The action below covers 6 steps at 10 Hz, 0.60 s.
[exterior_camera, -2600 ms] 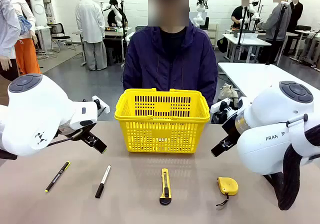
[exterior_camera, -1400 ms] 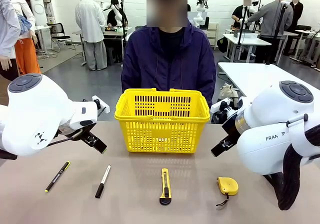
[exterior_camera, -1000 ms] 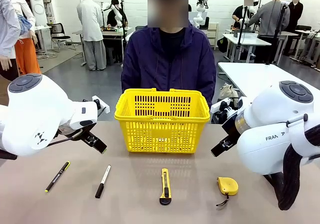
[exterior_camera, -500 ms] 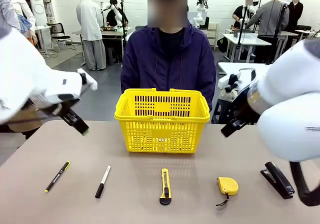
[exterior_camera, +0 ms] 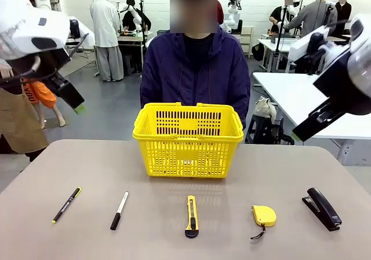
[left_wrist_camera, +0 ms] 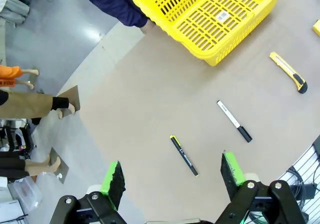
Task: Place the items the person wants into the basket.
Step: Pick up the item the person points to and place it in the Market Basket.
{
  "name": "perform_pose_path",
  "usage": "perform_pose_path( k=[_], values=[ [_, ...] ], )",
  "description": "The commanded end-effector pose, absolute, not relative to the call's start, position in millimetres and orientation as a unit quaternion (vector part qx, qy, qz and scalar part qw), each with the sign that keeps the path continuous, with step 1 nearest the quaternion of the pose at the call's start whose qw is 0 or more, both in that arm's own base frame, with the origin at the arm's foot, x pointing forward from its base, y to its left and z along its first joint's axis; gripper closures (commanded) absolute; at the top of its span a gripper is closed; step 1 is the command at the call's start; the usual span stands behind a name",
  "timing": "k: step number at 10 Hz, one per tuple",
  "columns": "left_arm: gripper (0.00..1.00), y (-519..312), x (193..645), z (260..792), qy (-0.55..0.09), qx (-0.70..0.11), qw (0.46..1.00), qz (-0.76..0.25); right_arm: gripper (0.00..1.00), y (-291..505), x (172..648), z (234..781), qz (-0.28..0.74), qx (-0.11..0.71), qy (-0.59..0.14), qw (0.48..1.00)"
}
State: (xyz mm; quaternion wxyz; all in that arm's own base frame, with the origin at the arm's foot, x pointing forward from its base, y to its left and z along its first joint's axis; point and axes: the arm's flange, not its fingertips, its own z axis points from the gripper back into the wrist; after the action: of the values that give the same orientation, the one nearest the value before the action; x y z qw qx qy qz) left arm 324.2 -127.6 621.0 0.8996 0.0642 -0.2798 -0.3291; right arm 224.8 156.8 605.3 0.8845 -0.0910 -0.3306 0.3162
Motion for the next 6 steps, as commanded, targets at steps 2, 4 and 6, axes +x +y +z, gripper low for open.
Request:
perform_pose_path(
  k=[2,4,6],
  values=[
    [0.0,-128,324,621,-0.28,0.064,0.9,-0.329,0.0,157,225,605,0.316,-0.091,-0.331,0.885],
    [0.0,-128,324,621,-0.28,0.064,0.9,-0.329,0.0,157,225,605,0.316,-0.091,-0.331,0.885],
    [0.0,-128,324,621,-0.28,0.064,0.9,-0.329,0.0,157,225,605,0.316,-0.091,-0.331,0.885]
  ],
)
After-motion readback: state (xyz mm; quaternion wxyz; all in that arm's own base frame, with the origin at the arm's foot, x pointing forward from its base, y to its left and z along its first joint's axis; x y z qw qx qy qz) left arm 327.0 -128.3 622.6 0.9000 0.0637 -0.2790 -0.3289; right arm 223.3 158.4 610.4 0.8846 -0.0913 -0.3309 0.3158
